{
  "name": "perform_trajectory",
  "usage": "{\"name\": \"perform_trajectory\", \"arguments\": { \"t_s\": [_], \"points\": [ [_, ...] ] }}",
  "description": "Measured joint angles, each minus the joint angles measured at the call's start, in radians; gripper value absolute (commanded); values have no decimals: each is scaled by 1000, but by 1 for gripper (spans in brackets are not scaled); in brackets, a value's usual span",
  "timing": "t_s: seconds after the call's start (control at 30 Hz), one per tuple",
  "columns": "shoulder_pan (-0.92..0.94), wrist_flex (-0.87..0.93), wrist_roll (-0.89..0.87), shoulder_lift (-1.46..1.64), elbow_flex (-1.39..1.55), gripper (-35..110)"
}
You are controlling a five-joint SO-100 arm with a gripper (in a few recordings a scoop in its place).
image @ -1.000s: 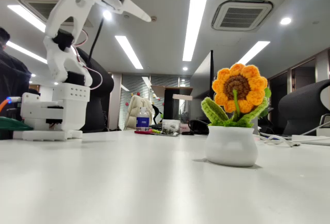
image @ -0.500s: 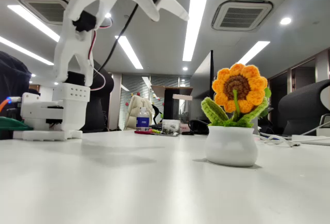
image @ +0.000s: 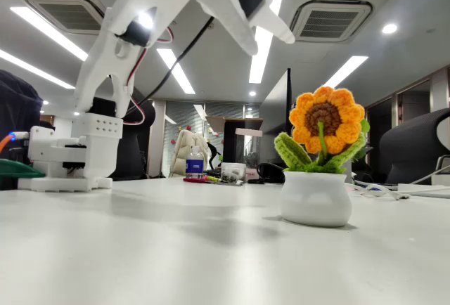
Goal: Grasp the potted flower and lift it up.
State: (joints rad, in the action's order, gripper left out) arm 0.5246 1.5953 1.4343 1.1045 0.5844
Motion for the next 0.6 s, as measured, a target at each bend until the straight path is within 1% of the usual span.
{"name": "perform_trajectory", "arguments": {
  "t_s": [0.3,0.6],
  "points": [
    [-15,-44,103,-115,-52,77],
    [-29,-80,156,-206,-115,77]
  ]
}}
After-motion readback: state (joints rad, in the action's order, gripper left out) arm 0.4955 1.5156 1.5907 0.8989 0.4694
